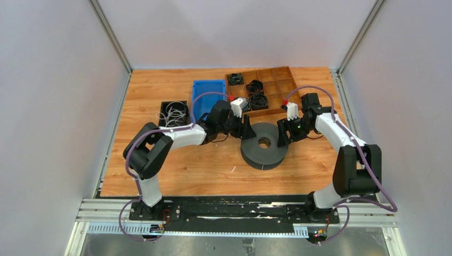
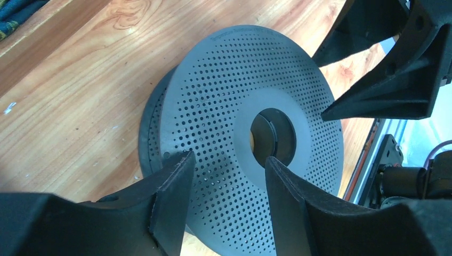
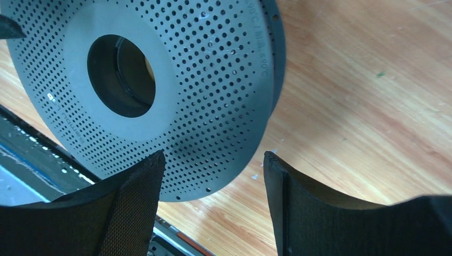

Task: Wrap the cables
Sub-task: Adjust the cable on the cable reel.

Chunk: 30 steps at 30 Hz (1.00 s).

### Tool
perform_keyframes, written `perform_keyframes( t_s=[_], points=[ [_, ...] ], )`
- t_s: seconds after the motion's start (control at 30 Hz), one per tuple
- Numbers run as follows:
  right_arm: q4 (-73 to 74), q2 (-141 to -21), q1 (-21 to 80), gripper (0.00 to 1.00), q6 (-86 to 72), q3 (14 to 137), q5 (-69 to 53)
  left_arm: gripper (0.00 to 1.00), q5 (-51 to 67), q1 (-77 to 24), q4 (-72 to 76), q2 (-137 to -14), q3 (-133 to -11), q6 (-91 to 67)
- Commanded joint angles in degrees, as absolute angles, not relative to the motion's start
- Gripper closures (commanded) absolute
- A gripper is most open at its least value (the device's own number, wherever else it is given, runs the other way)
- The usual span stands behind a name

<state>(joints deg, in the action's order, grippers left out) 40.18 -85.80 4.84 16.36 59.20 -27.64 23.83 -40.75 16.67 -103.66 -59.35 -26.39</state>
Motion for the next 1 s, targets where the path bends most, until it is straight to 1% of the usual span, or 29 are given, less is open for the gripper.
perform_keyframes(
  t_s=[0.0, 0.3, 0.53, 0.73, 0.97],
  points=[
    [42.36, -88.02, 4.04, 0.33, 14.03, 59.04, -32.65, 0.45, 23.37, -41.18, 13.10, -105.89, -59.82, -27.49],
    [41.38, -93.78, 4.17, 0.45, 13.45, 63.35, -36.97, 0.47, 23.90, -41.48, 12.71, -101.34, -55.35, -21.20],
    [41.10, -99.71, 7.11, 0.51, 14.73, 68.42, -39.75, 0.47, 25.80, -41.66, 10.00, -96.99, -50.53, -17.21],
    [41.12, -106.29, 10.32, 0.55, 14.76, 77.35, -40.19, 0.47, 29.47, -42.11, 8.32, -94.10, -48.49, -14.48],
    [43.82, -113.16, 12.33, 0.56, 15.61, 90.08, -39.99, 0.48, 32.37, -44.99, 7.12, -93.80, -48.04, -12.51]
  ],
)
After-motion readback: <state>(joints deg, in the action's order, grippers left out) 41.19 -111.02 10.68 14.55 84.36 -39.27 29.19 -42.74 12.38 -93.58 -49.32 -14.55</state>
